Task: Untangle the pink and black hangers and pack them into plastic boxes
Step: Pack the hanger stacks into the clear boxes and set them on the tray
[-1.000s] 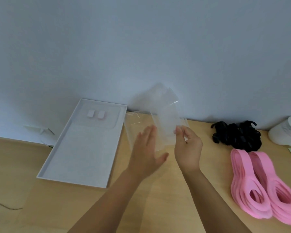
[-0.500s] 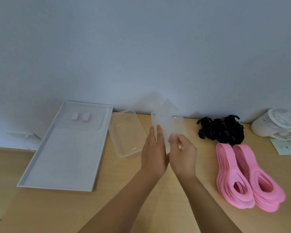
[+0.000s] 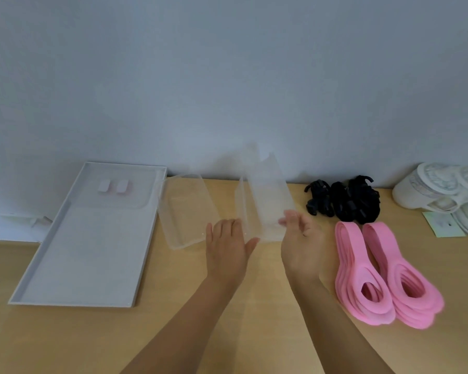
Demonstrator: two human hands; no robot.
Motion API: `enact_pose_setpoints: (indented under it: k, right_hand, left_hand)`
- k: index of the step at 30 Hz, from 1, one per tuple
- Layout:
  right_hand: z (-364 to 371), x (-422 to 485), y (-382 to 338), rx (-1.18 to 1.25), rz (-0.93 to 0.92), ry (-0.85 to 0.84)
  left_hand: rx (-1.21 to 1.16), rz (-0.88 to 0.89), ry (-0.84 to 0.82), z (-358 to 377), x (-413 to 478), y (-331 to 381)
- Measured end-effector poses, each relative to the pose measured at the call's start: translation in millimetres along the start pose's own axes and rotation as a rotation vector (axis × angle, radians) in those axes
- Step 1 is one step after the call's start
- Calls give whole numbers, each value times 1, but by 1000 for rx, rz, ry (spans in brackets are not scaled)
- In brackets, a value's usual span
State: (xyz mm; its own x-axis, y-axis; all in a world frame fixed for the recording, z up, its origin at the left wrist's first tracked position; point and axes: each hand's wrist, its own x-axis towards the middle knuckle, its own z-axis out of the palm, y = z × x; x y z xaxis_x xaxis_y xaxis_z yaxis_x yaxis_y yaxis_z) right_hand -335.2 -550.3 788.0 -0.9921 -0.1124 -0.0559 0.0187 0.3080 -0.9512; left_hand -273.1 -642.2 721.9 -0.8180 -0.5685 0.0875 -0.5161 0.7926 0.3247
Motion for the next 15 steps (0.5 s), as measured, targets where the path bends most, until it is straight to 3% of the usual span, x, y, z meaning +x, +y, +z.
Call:
enact_pose_setpoints:
  k: [6,9,12,15]
  right_hand:
    - [-13,11,-1,-187,-132,-15]
    - [-15,16,5,-178,-167,-2]
    - [-24,25,16,-199,-193,56]
    - [-34,32,23,-223,-240,93]
  left_hand:
    - [-32,57,29,-1,9,13]
    - [30,248,-109,-11,13,25]
    - [134,247,-203,-7,18,19]
    - [250,274,-123,-7,15,5]
